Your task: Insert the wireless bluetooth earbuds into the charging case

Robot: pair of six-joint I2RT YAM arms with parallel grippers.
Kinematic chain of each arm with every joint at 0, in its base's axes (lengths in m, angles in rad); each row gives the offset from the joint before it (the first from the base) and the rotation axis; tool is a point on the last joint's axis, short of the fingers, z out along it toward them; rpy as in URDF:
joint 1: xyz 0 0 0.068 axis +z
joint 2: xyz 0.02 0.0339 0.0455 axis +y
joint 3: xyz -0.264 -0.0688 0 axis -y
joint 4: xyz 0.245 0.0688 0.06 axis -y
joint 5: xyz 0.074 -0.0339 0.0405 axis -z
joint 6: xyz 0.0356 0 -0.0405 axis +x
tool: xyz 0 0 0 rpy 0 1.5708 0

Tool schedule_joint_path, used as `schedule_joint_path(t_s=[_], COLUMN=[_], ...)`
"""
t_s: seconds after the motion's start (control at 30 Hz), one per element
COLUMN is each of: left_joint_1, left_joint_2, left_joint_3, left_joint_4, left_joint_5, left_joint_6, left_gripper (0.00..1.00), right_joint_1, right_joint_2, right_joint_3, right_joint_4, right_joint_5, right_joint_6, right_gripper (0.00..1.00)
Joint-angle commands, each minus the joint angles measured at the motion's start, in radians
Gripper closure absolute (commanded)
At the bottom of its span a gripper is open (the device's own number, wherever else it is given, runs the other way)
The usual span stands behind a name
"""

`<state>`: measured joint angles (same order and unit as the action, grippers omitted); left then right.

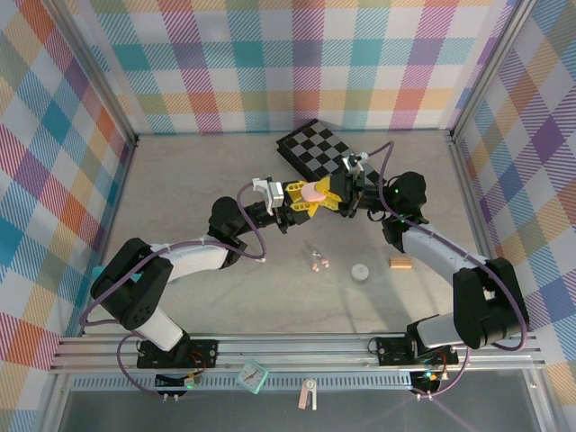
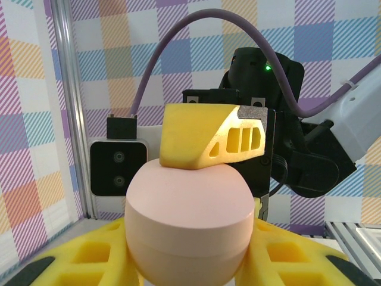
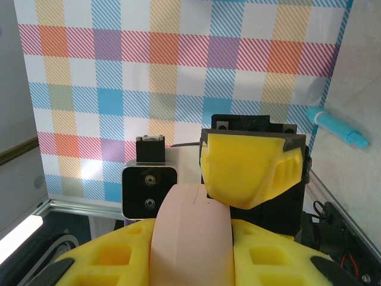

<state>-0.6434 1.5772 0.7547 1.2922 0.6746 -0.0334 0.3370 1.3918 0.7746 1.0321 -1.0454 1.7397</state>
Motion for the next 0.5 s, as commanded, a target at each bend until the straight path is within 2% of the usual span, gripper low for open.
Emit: schedule_joint_path(t_s=[0.0, 0.13, 0.47], left_joint_1=[-0.010, -0.010, -0.012], left_joint_2=[-0.005, -0.009, -0.009], left_joint_3=[0.030, 0.028, 0.032], left_joint_4=[0.062, 0.063, 0.062], left_joint_5=[0.079, 0.085, 0.106], left_joint_6=[0.007, 0.008, 0.005], left_gripper=[0.64, 0.62, 0.80], right_joint_1=[0.011, 0.013, 0.014], right_joint_2=[0.003, 0.000, -0.006], right_joint_3=[-0.014, -0.015, -0.014], right_joint_4=[0.013, 0.000, -0.046], right_joint_5=[0.021, 0.022, 0.023], right_joint_6=[-0.021, -0.029, -0.051], right_gripper=[1.00, 1.00, 1.00])
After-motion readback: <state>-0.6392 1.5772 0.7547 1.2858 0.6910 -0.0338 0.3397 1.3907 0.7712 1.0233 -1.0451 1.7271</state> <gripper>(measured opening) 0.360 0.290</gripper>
